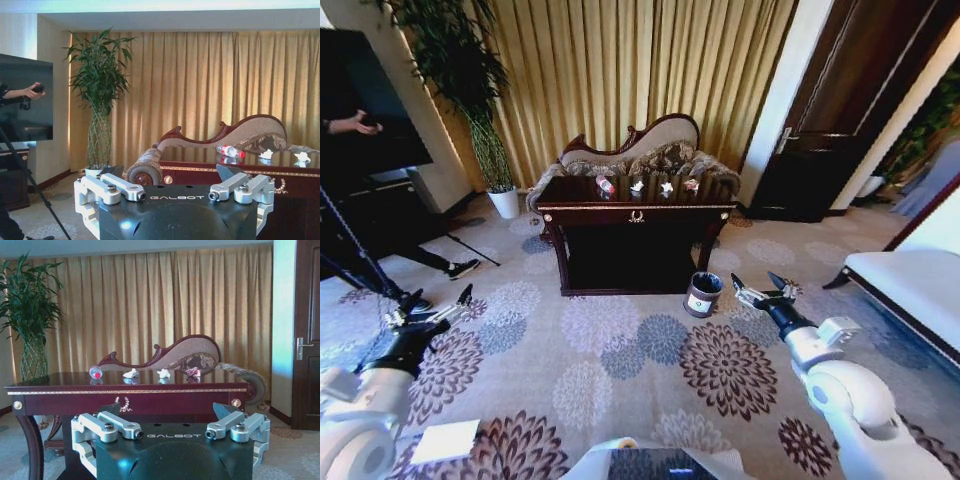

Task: Move to the front of the table and place the trash on the table into the trash bin.

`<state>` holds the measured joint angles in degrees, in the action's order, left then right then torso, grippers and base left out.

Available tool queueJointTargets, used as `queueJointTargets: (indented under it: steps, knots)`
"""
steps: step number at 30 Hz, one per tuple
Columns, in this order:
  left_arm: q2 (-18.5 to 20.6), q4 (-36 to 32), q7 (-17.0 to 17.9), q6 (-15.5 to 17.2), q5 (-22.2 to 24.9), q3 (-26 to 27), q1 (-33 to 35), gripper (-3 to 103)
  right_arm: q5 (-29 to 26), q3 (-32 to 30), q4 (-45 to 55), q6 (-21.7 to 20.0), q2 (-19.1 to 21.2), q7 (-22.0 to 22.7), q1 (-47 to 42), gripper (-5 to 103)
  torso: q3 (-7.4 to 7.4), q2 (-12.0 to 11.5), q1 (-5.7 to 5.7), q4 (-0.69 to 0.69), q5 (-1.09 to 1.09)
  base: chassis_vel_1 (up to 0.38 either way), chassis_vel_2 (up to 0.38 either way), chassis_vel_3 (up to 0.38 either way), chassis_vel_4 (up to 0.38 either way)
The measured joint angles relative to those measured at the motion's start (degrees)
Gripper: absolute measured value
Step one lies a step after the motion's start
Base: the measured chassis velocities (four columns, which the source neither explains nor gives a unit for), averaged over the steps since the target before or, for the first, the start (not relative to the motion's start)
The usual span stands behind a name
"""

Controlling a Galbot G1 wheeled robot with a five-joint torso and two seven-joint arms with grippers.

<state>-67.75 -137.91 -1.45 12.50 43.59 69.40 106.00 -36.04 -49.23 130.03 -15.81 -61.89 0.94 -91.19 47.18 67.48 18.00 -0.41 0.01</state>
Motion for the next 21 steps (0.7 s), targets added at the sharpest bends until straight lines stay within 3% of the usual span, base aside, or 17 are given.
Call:
queueJointTargets:
  steps: [21]
  knots:
    - [-0.1, 0.1, 0.0, 0.1, 0.0, -0.3, 0.1, 100, 0.0, 0.5, -1.1, 0.0, -0.3, -0.2, 0.7, 100, 0.00, 0.0, 0.00, -0.01, 0.02, -0.211, 0.204, 0.201, -0.220]
